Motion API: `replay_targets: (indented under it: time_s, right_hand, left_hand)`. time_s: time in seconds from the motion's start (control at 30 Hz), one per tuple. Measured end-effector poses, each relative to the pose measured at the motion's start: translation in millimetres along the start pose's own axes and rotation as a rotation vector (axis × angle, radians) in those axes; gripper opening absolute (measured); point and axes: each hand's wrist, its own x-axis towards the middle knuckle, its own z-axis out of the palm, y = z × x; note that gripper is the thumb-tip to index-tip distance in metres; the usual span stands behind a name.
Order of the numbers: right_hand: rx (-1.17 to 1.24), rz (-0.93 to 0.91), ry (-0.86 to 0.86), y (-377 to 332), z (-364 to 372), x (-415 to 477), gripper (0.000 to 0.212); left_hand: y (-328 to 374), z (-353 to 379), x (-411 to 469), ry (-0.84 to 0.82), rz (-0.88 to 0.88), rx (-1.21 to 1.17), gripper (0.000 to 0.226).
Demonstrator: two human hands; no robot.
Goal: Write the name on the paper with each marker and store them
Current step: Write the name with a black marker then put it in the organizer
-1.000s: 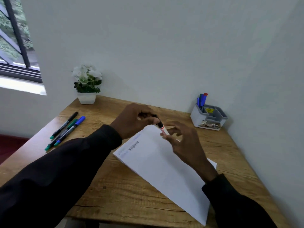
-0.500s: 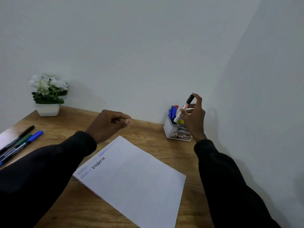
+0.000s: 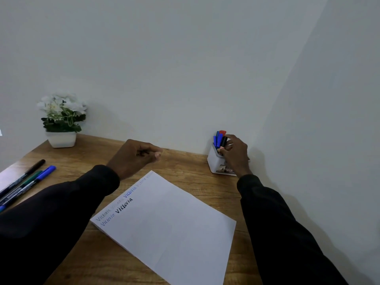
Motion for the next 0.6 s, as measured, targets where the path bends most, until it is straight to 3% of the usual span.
replay_targets:
  time_s: [0.2, 0.37, 0.47, 0.6]
  right_hand:
    - [0.024, -0.011, 0.059, -8, -8, -10, 0.054]
    - [0.034, -0.142, 0.174, -36, 1, -25, 0.019]
    - [0.126, -0.238, 0.019, -70, 15, -45, 0.007]
    - [0.193, -0.348, -0.261, -116, 50, -70, 0.010]
  left_hand:
    - [-2, -3, -3, -0.001, -0.007, -0.016, 0.012]
    - [-4, -22, -15, 0.011, -0.006, 0.012, 0.012]
    - [-4, -40, -29, 0.021, -0.018, 0.052, 0.015]
    - [-9, -73, -53, 0.040, -0.075, 0.073, 0.015]
